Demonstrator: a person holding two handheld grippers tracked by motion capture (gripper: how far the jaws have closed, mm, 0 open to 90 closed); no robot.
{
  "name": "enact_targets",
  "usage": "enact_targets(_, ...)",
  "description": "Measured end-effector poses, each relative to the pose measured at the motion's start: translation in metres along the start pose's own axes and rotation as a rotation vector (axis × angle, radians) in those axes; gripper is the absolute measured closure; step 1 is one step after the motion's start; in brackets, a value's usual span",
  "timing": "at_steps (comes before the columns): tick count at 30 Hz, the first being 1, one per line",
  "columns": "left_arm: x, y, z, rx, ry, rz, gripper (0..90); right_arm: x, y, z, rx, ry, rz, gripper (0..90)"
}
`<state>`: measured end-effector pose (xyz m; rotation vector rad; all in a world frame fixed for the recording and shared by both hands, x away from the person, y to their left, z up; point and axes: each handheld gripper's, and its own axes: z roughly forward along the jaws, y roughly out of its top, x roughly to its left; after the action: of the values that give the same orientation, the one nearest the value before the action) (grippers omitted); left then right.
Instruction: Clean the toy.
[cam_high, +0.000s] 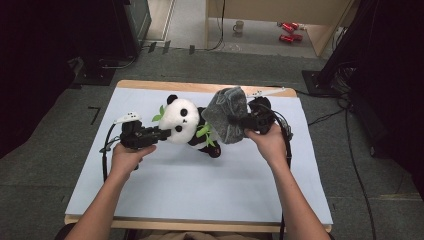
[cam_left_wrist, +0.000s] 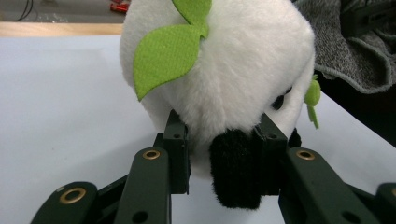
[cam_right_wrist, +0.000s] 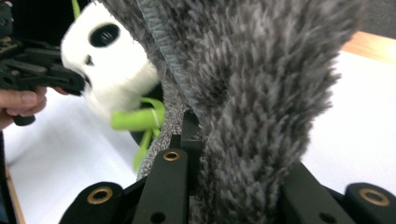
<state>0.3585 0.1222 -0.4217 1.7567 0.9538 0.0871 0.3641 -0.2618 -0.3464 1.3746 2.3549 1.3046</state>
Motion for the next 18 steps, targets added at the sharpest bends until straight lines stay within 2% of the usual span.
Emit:
enact_targets(7,0.013,-0.008,0.000,-0.001,-0.013,-0.031,64.3,-0.015,-0.020,0.002,0.023,-0.018,0.026,78.4)
enact_targets(12,0.020,-0.012,0.000,0.020,-0.020,-0.060,63.8,-0.026,-0.036,0.002,0.034,-0.038,0.045,78.3)
enact_targets(18,0.024,-0.018,0.003,0.014,-0.012,-0.045,62.9,-0.045,-0.057,0.003,0.046,-0.067,0.085,78.1)
